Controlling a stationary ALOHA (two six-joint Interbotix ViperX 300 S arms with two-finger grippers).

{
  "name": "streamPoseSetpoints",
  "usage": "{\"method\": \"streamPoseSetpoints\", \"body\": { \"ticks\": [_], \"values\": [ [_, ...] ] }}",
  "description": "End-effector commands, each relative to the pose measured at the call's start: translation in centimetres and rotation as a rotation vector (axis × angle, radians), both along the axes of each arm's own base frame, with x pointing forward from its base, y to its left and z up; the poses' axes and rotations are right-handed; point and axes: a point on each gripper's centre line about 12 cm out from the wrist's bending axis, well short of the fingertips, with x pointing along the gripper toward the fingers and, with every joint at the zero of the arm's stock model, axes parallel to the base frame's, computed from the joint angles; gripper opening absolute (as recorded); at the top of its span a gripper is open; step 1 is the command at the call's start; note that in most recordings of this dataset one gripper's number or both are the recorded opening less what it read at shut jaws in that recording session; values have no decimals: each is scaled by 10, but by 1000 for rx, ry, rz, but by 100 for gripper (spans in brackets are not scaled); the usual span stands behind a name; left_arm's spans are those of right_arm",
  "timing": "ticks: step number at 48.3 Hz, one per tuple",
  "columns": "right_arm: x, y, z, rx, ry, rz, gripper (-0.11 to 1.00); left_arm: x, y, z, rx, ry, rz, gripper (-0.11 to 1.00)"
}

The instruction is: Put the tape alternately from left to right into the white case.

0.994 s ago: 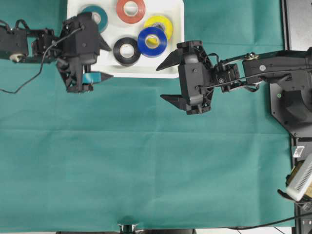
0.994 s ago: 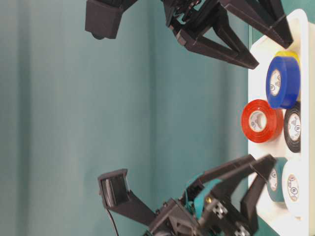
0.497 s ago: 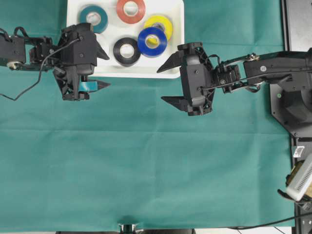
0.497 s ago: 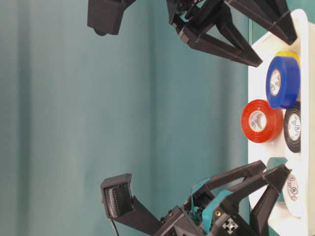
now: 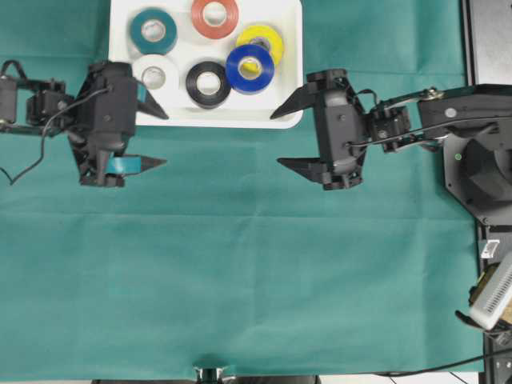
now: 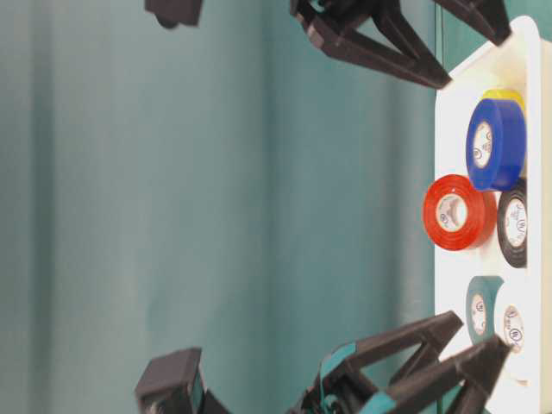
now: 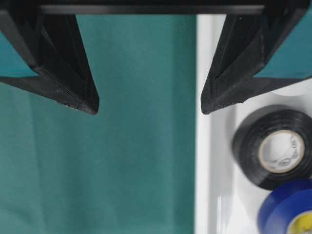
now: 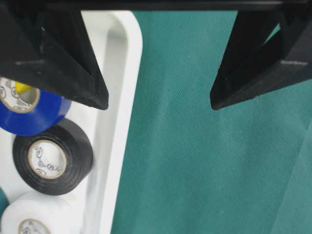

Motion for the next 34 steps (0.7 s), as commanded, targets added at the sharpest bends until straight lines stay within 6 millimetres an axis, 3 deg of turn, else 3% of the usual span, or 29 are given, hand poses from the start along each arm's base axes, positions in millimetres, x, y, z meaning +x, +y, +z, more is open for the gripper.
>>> {"method": "streamPoseSetpoints", "body": {
  "ticks": [1,34],
  "values": [
    [-5,2,13,4,-50,4,70,-3,-6,13,-2,-45,-16,85],
    [-62,3,27,73,-145,-50,70,-39,-10,18,0,-83,-29,85]
  ]
}}
